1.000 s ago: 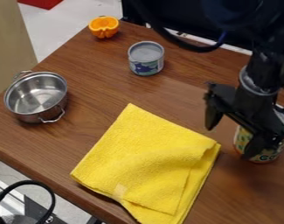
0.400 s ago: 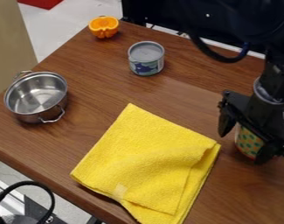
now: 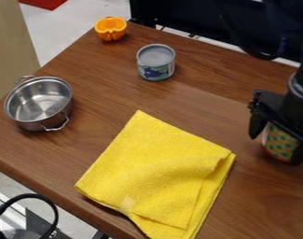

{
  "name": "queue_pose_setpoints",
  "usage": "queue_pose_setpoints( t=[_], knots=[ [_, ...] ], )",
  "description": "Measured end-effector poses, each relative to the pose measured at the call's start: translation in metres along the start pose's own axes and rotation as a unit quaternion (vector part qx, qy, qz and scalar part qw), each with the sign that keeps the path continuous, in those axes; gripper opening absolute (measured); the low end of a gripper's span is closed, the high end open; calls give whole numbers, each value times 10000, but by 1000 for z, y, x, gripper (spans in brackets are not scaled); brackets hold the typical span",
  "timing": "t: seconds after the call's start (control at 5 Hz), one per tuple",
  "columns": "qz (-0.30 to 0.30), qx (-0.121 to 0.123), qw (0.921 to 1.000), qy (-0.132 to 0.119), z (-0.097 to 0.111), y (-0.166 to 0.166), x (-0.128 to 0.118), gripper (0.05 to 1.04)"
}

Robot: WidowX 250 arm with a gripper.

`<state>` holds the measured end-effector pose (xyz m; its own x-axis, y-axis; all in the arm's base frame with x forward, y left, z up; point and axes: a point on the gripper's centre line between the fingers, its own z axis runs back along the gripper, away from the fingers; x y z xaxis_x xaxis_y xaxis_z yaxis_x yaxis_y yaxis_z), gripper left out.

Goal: Move can to right upper corner of the table

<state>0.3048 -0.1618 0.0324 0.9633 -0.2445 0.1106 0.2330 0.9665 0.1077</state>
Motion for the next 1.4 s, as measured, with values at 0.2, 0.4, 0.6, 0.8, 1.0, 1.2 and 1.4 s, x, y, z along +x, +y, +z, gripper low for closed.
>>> queue_pose_setpoints(
  t=[0.2,0.4,0.6,0.8,1.0,1.2,1.4],
  knots=[
    [57,-137,9999,-66,0,-10,16,998],
    [57,-319,9994,-100,-1,-20,27,998],
    [145,-256,9995,-71,-7,-28,39,998],
    [227,-282,9993,-101,-7,-34,50,998],
    [264,-348,9990,-115,-1,-40,59,998],
    [319,-321,9990,18,-9,-37,50,998],
    [759,-73,9969,-212,10,-22,48,998]
  ],
)
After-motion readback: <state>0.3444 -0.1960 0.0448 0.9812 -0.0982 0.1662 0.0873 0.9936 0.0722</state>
